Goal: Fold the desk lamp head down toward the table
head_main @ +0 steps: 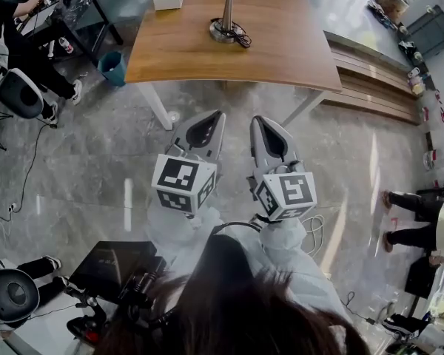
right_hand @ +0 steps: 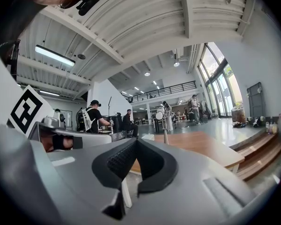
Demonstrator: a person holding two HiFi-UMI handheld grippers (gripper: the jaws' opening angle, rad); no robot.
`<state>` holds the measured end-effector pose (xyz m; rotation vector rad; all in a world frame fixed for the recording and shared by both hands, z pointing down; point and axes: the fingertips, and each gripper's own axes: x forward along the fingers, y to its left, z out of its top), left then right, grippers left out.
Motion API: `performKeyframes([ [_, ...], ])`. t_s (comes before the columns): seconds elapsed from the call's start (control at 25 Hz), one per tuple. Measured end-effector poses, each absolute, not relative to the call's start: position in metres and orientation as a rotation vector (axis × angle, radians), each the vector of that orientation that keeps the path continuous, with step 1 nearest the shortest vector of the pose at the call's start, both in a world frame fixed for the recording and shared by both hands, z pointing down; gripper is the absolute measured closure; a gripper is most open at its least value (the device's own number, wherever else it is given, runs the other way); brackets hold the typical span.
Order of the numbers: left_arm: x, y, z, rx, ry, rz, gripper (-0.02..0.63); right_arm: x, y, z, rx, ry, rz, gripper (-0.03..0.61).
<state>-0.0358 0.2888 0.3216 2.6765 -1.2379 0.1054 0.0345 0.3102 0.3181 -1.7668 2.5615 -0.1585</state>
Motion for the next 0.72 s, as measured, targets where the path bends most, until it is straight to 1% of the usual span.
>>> performKeyframes([
  [0.48,-0.028,0.057,0.311,2.701,-1.192,0.125,0.612,0.042,0.079,0.307,-1.800,2.535,-0.152,0.577],
  [0.72,-0.017,-0.028,0.331,2.673,-1.169,0.175,0.612,0.061,-0.005,0.323,-1.837,2.523,-0.201,0.577],
])
